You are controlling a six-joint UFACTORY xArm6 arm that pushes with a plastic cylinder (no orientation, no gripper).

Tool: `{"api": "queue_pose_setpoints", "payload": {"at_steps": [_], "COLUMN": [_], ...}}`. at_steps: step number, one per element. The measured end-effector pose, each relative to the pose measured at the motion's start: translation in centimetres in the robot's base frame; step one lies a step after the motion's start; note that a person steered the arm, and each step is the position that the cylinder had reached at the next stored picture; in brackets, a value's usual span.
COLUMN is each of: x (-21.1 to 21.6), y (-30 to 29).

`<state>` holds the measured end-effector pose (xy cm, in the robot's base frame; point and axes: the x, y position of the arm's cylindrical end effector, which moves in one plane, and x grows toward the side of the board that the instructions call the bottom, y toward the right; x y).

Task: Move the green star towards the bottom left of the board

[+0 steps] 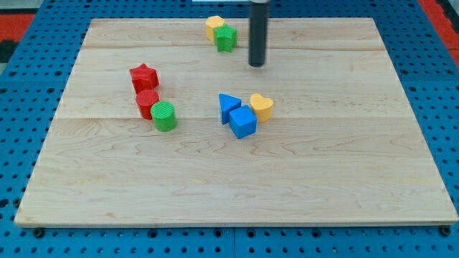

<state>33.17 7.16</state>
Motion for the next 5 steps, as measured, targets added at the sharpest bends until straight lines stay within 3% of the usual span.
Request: {"api": "queue_pose_setpoints", "payload": {"at_steps": [1, 2, 4, 5], "x": [5.0, 10.1, 8.2, 7.8], "y": [3.9, 2.4, -8.5, -10.8]}}
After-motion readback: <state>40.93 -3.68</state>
